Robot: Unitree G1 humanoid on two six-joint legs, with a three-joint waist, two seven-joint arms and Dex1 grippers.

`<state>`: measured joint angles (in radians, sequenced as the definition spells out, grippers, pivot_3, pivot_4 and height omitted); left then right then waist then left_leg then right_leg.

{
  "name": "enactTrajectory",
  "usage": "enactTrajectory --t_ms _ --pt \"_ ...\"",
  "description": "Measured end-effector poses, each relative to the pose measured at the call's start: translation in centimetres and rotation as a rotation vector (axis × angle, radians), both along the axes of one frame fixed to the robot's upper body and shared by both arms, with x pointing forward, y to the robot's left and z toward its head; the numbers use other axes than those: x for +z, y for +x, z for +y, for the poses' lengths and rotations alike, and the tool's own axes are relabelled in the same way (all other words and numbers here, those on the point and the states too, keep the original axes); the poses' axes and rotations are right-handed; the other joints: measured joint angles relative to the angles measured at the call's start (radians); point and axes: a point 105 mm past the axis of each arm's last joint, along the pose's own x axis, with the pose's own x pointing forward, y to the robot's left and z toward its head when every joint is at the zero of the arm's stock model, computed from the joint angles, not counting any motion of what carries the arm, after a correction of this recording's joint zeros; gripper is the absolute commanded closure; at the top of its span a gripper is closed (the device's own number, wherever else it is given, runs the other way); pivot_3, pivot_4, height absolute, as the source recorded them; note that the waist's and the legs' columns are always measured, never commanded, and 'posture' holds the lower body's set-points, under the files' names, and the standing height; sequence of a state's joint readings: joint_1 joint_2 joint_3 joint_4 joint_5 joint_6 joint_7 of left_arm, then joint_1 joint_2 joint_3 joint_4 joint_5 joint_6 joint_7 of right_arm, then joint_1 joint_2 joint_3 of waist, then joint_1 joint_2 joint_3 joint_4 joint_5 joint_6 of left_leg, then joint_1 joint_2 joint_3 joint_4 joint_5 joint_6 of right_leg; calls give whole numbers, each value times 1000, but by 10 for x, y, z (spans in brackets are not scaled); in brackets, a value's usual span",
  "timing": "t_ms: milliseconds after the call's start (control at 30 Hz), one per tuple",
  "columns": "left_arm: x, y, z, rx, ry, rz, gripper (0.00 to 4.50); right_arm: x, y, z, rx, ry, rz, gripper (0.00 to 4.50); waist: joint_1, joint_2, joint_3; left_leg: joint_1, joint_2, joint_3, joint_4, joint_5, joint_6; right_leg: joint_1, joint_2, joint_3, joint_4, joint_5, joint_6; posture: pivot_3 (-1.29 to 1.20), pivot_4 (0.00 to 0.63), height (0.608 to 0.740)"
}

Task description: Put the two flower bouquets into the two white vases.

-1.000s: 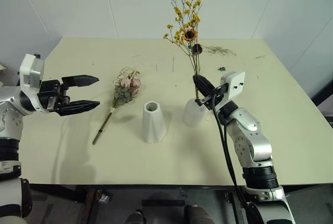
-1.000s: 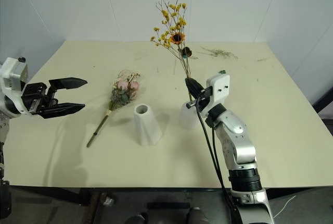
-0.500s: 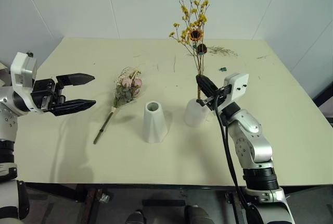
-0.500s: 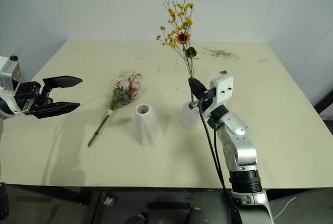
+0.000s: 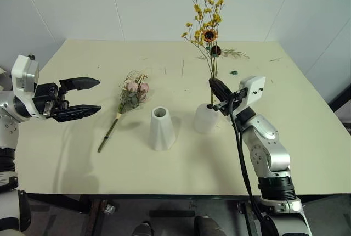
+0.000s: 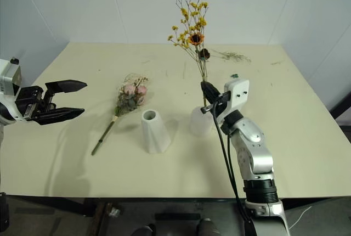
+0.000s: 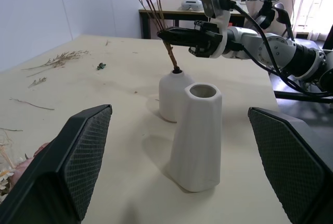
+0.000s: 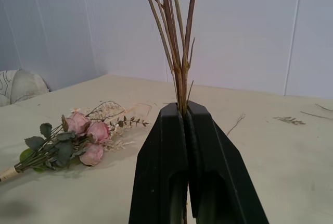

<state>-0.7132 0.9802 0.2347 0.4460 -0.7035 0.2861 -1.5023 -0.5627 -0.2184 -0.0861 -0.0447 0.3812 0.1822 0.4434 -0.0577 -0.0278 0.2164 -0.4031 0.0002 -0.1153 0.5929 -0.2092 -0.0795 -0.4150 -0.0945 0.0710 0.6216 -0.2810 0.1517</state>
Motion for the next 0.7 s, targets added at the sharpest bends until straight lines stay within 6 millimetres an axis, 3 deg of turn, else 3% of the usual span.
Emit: enactTrajectory --t_ms 700 --pt "0 0 0 0 0 1 0 -14 6 5 16 -13 38 4487 0 0 0 0 0 0 0 0 0 0 0 0 0 0 0 0 150 740"
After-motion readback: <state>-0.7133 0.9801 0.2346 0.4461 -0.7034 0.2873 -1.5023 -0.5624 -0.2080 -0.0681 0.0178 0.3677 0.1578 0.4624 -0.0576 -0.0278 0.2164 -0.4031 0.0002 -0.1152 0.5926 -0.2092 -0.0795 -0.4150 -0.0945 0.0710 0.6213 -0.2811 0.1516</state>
